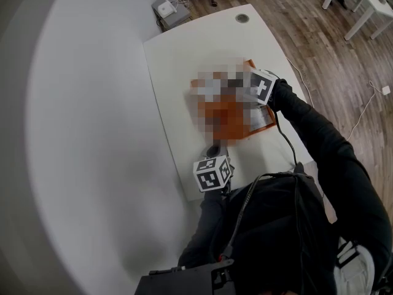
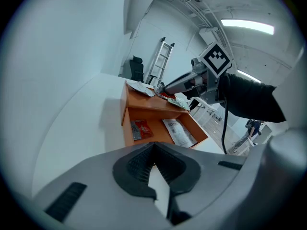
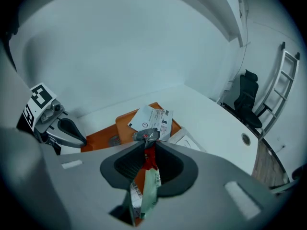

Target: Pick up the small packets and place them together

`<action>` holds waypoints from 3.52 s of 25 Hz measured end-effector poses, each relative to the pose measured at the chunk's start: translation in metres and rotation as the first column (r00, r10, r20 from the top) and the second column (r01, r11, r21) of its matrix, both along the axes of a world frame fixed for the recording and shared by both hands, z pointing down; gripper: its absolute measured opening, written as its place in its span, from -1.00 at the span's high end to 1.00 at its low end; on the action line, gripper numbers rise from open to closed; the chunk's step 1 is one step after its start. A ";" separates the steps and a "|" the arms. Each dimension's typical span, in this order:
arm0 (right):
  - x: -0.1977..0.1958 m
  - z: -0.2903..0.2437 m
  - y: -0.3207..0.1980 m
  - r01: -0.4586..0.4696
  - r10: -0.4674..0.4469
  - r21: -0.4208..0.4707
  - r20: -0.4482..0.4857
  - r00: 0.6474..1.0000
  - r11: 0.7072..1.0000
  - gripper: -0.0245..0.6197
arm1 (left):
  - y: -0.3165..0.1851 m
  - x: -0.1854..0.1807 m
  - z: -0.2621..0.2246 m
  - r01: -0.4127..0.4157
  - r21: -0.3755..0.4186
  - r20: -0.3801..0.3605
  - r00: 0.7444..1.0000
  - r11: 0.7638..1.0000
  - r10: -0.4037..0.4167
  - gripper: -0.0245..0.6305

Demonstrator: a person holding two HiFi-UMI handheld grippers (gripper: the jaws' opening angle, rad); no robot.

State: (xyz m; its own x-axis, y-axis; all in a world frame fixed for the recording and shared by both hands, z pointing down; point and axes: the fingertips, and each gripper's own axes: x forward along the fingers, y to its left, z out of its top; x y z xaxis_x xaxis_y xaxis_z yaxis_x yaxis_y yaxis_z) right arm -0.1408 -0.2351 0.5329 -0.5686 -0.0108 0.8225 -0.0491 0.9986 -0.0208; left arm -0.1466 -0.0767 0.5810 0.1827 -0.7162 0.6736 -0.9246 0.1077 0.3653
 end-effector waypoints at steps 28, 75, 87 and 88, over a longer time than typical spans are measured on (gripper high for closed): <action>0.016 -0.036 -0.018 -0.085 0.072 0.108 0.118 0.990 0.990 0.54 | -0.009 0.006 0.002 -0.047 -0.011 -0.001 0.999 0.999 0.047 0.94; 0.099 -0.290 0.086 -0.417 0.159 0.087 0.839 0.521 0.905 0.92 | -0.062 0.029 -0.300 -0.124 0.638 0.244 0.969 0.760 -0.046 0.94; 0.097 -0.294 0.086 -0.421 0.147 0.099 0.845 0.514 0.902 0.92 | -0.055 0.022 -0.306 -0.108 0.648 0.248 0.966 0.754 -0.075 0.94; 0.097 -0.294 0.086 -0.423 0.150 0.096 0.845 0.513 0.901 0.92 | -0.054 0.021 -0.306 -0.108 0.649 0.249 0.965 0.753 -0.077 0.94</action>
State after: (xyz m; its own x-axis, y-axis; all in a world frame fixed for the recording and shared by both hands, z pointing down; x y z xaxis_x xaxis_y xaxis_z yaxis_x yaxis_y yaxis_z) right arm -0.0440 -0.1489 0.2391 -0.9016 -0.4297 -0.0487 -0.4317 0.9009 0.0439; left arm -0.1252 -0.1309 0.2746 0.0933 -0.9935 0.0650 -0.9910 -0.0864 0.1018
